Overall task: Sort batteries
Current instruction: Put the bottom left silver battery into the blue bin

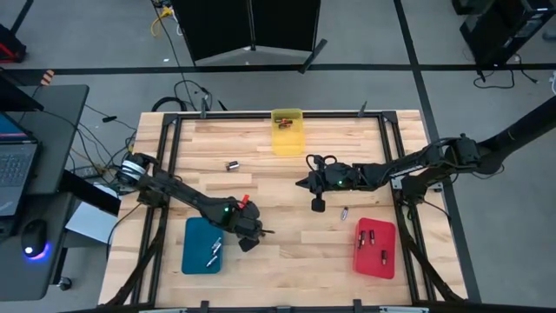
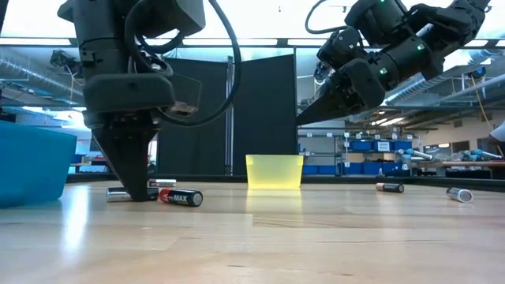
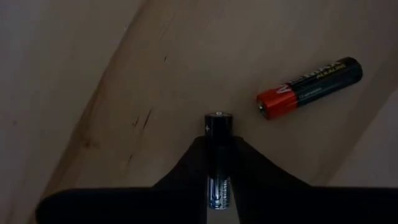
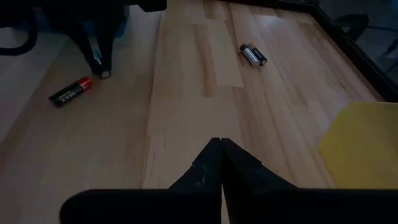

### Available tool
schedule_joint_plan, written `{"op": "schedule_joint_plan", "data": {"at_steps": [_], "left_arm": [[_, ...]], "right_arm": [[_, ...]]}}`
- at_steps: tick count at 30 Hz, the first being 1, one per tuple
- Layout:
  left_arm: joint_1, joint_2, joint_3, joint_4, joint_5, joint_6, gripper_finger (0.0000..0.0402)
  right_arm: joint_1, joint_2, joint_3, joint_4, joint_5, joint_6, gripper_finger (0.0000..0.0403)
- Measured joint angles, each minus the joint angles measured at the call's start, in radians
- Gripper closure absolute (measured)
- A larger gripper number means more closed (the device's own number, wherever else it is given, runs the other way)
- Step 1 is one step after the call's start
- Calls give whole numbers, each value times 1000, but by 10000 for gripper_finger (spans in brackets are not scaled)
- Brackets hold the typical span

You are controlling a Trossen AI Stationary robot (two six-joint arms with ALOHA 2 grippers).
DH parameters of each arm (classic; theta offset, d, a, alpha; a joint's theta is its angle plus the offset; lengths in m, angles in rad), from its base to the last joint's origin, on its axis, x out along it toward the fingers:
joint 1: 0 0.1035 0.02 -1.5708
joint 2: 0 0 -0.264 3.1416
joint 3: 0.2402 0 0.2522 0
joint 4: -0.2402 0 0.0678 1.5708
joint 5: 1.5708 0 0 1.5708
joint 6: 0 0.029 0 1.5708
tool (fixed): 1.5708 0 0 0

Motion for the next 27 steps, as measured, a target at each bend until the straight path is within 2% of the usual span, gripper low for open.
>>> {"op": "schedule_joint_plan", "data": {"at_steps": [4,7,13,16,21,27], "left_arm": [[8,-4,28,-46,5,55,357],[16,-5,82,-165,-13,120,357],[18,-8,285,-441,-98,240,357],[10,-11,399,-589,-112,245,357],[-66,-22,489,-803,-88,135,357],[-195,-123,410,-802,21,-128,357]], "right_arm": [[0,0,0,2,0,0,394],[0,0,0,4,3,0,394],[0,0,0,13,3,0,394],[0,0,0,14,3,3,394],[0,0,0,14,3,3,394],[0,0,-1,14,3,-5,394]]}}
